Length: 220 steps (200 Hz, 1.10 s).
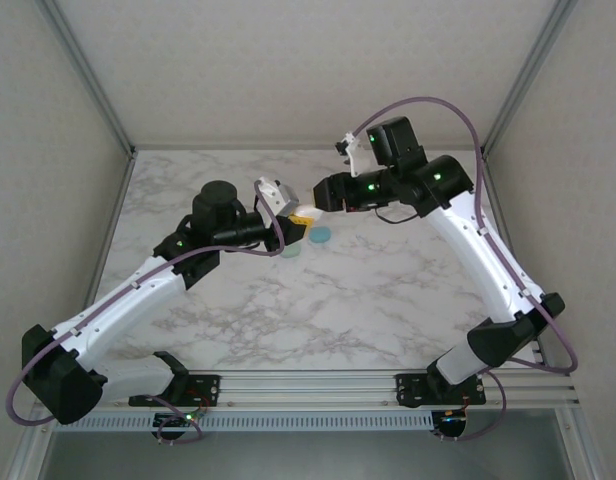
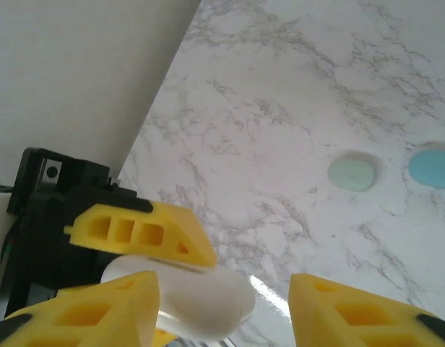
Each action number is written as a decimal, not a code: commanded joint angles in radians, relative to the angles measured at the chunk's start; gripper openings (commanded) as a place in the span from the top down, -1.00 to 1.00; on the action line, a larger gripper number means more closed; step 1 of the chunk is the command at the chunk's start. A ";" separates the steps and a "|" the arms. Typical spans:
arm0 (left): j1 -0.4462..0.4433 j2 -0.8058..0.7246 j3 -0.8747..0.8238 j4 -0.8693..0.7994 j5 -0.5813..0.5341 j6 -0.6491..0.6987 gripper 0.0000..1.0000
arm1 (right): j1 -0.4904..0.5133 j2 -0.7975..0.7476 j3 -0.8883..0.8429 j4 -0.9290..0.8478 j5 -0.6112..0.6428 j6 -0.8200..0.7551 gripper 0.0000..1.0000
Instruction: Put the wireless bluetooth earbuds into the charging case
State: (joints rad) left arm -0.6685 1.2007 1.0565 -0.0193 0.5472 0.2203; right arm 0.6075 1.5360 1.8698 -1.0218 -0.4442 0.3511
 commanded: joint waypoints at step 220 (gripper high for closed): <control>-0.001 0.055 0.024 0.138 0.066 -0.242 0.76 | -0.025 -0.172 -0.393 0.324 0.000 0.060 -0.03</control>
State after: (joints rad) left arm -0.6708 1.2514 1.0451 0.0002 0.5961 0.0277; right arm 0.5716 1.3937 1.5063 -0.6731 -0.4324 0.4335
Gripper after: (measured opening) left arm 0.229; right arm 0.517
